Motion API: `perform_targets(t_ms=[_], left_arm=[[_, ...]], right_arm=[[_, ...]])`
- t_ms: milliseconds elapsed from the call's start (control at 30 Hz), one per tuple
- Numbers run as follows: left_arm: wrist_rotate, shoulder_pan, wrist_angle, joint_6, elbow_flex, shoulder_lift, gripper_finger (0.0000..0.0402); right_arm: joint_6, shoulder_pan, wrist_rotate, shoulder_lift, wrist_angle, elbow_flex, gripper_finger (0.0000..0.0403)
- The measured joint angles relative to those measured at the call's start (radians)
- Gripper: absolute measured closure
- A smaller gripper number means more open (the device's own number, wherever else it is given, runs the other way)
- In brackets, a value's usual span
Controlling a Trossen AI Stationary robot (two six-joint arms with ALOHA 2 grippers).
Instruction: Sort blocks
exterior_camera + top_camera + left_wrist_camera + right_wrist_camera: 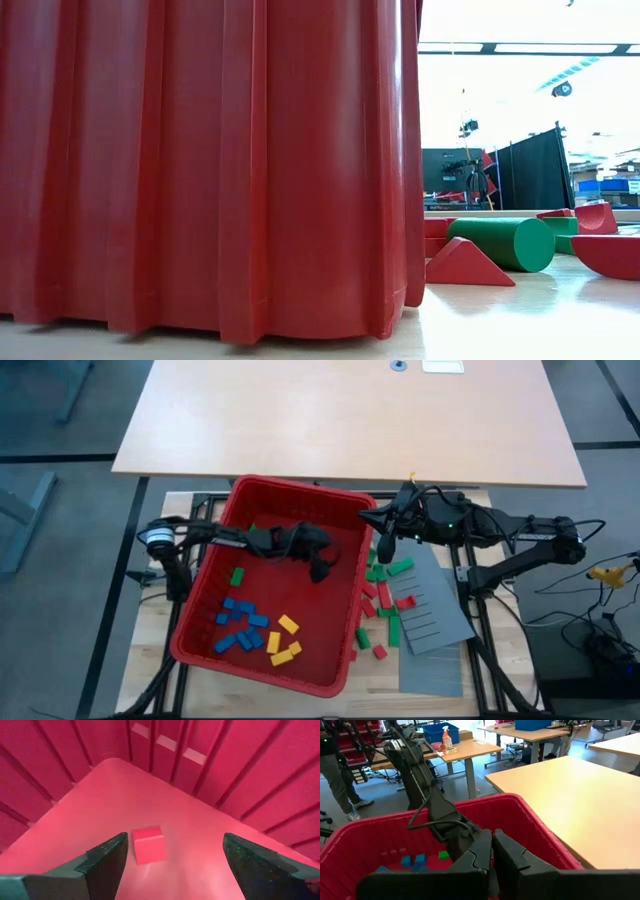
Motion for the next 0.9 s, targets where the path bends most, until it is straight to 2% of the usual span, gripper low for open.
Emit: perform_targets(t_ms=[533, 900], left_arm=[[0.055, 0.029, -0.062, 0.001, 0.069, 0.096, 0.009], [0.057, 0.034, -0.093, -0.01, 0.07, 0.102, 0.009]], right_arm=[[0.0, 0.0, 0.0, 0.0, 0.004, 0.0, 0.0403], [-0.001, 0.0, 0.0, 0.0, 0.004, 0.0, 0.0403]])
